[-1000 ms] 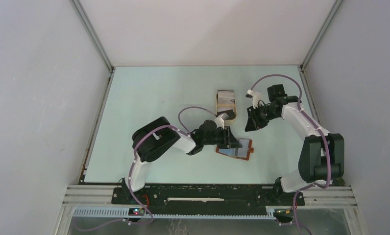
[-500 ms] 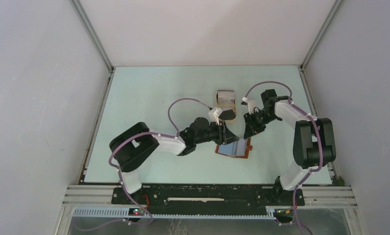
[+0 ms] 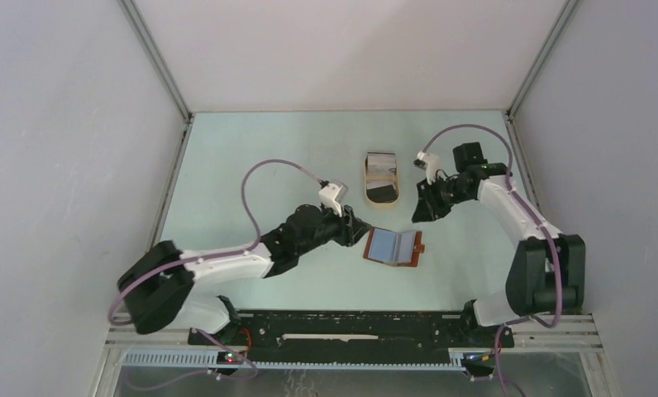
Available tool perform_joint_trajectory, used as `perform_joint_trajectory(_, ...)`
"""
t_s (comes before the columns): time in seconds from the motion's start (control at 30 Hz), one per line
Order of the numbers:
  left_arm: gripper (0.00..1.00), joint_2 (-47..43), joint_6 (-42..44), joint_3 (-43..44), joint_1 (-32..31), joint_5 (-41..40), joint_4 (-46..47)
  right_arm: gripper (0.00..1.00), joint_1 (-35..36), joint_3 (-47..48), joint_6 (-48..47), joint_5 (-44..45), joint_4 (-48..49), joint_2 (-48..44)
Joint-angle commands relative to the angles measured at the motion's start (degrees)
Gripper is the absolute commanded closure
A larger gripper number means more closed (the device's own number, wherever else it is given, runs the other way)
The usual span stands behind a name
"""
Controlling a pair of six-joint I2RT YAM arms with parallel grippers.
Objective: Put the credit cards into the card holder
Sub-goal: Turn over the card slot in the card holder, then pick up the credit card from the storage box.
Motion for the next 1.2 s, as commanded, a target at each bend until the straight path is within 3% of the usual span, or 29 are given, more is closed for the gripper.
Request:
perform_joint_trajectory(0.0,0.52,-13.61,11.63,-4.2,0.06,-10.72,-5.26,0.69,-0.31,2.05,-2.29,-3.63,3.46,-8.29)
perform_joint_trajectory(0.1,0.41,-21.22,14.02,-6.08,0.51,-16.13,-9.18,0.63,-0.35,2.93,-1.54,-3.6,7.27,-13.28)
perform_joint_trajectory(0.2,0.22,-27.72,14.58,-8.26,1.84,-18.68,-11.72,0.36,-0.31,3.08,-1.17,-4.87,12.66,-16.06)
perform_joint_trajectory(0.3,0.07,-32.87,13.16,-9.37,4.72,-16.44,-15.39,0.27,-0.03,6.55,-3.98,-9.08,12.78,-14.1)
perform_joint_trajectory(0.47,0.05,-40.4,9.37,-9.11,9.37,-12.7,-25.18,0.25,2.47,18.55,-11.67,-10.03,4.5,-6.07)
perform_joint_trajectory(0.6,0.0,-50.89,6.39,-11.66,11.76,-9.58,-27.89,0.23,3.5,24.63,-17.28,-9.11,1.82,-0.23)
perform_joint_trajectory(0.77,0.0,-60.23,7.98,-8.89,13.6,-11.82,-38.07,0.2,4.38,33.63,-26.96,-9.96,-5.41,7.52)
perform_joint_trajectory(1.03,0.0,-51.66,17.19,9.83,15.5,-14.31,-58.62,0.2,5.98,48.68,-30.46,-4.6,-11.0,18.85)
perform_joint_trajectory(1.17,0.0,-48.96,22.93,9.78,18.67,-14.88,-60.75,0.2,6.73,52.82,-32.13,-0.74,-11.04,23.19)
